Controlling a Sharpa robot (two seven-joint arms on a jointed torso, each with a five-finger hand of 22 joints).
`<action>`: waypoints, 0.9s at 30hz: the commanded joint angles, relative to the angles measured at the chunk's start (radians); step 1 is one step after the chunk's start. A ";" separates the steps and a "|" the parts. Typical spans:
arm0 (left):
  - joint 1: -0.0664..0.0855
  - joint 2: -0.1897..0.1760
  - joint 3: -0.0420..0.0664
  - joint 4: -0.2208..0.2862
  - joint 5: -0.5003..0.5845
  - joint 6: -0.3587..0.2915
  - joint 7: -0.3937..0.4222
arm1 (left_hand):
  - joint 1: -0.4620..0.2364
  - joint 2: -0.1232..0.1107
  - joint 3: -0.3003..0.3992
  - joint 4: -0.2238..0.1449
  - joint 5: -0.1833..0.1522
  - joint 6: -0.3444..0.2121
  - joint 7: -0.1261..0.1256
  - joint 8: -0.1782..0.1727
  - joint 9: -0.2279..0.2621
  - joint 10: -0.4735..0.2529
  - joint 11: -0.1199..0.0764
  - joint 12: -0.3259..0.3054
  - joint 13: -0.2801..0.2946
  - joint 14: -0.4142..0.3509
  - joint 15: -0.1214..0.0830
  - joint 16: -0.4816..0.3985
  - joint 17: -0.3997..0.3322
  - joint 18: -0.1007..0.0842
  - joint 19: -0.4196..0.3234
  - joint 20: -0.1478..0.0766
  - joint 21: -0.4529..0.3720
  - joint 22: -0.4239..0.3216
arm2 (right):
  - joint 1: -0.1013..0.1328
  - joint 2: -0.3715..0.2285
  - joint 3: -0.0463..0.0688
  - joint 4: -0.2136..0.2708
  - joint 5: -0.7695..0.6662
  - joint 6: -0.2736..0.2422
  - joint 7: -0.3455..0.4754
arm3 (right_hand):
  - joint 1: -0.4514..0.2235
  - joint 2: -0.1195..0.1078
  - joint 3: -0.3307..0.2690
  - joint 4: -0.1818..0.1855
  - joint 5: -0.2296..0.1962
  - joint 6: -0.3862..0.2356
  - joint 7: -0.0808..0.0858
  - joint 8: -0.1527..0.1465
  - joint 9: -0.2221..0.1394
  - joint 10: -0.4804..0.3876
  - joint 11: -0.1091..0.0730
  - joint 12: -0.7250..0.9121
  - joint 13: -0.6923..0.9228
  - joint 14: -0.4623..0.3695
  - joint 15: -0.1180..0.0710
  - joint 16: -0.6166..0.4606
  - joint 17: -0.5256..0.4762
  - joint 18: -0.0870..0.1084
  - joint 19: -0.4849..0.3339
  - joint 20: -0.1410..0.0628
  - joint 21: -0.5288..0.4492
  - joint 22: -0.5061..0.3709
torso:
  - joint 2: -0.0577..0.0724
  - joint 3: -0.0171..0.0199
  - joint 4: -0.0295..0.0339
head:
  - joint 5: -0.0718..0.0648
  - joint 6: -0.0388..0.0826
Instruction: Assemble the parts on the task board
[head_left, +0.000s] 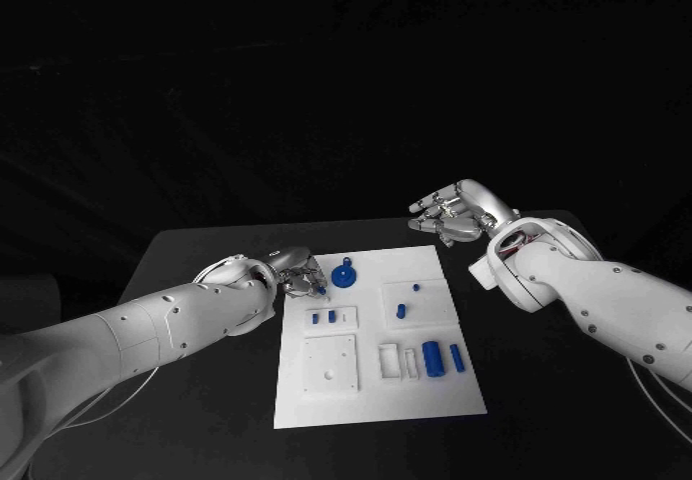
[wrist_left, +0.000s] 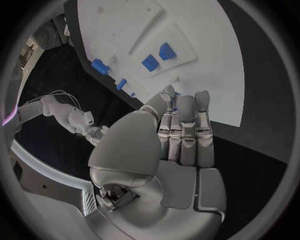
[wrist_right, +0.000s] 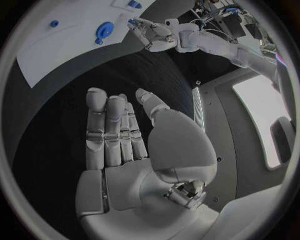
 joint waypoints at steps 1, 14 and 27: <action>-0.001 0.005 0.000 -0.004 -0.006 0.013 0.009 | 0.004 0.009 -0.005 -0.004 0.001 0.004 0.002 0.006 0.001 -0.002 0.003 -0.003 -0.001 0.003 -0.002 -0.003 0.001 0.002 -0.001 -0.007 0.000 0.019 | 0.000 0.001 0.000 0.000 0.000 0.012 0.010 | -0.011 0.001 0.006 0.001 -0.005 0.005 0.000 -0.001 0.000 0.008 0.001 -0.004 -0.001 -0.003 0.006 -0.005 0.000 0.014 0.003 0.003 -0.003 0.042 | 0.000 0.0015 0.0000 | -0.001 -0.001; -0.006 0.016 -0.010 -0.011 -0.005 0.027 0.010 | 0.004 0.011 -0.006 -0.005 0.001 0.004 0.002 0.005 0.001 -0.002 0.003 -0.003 -0.001 0.002 -0.002 -0.004 0.002 0.001 -0.002 -0.007 -0.001 0.019 | 0.000 0.002 0.000 0.001 0.000 0.012 0.011 | -0.010 0.001 0.007 -0.001 -0.005 0.006 0.000 -0.001 0.000 0.008 0.001 -0.005 -0.002 -0.003 0.006 -0.005 0.000 0.014 0.004 0.003 -0.003 0.042 | -0.001 0.0002 0.0004 | -0.002 -0.002; -0.014 0.034 -0.014 -0.036 -0.008 0.040 0.004 | 0.004 0.014 -0.006 -0.008 0.006 0.001 0.003 0.005 0.001 -0.007 0.005 -0.003 -0.001 0.001 -0.001 -0.004 0.002 0.002 -0.002 -0.007 -0.001 0.019 | 0.000 0.005 0.000 0.000 0.000 0.013 0.012 | -0.010 0.001 0.007 -0.001 -0.005 0.006 0.000 -0.001 0.000 0.008 0.001 -0.005 -0.002 -0.003 0.006 -0.005 0.000 0.014 0.004 0.003 -0.003 0.042 | -0.001 0.0005 -0.0002 | -0.002 -0.002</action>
